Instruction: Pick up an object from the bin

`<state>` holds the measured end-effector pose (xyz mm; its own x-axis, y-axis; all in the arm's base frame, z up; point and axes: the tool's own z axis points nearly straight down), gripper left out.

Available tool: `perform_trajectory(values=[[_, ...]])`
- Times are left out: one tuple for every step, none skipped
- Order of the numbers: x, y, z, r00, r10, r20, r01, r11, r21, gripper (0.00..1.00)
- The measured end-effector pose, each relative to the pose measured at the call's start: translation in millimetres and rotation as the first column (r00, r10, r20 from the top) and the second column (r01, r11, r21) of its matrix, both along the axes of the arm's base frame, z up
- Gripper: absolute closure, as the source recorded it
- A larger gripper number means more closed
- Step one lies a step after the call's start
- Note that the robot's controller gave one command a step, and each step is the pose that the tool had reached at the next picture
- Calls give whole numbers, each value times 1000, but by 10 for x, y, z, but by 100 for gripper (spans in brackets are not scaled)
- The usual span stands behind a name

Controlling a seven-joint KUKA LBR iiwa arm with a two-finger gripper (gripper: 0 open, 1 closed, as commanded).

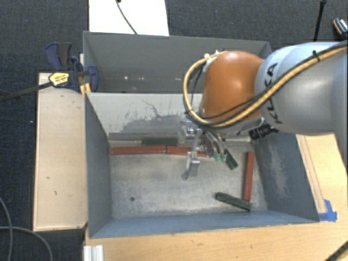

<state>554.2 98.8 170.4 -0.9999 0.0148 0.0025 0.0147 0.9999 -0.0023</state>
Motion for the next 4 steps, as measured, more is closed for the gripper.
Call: perform_trajectory(values=[[257,-611,-477,996,-88,0,88,996,0,0],[356,-790,-1015,959,-284,-2,284,959,1,0],[366,-781,-996,958,-286,1,286,958,3,100],[166,-760,652,939,-343,12,343,939,7,100]])
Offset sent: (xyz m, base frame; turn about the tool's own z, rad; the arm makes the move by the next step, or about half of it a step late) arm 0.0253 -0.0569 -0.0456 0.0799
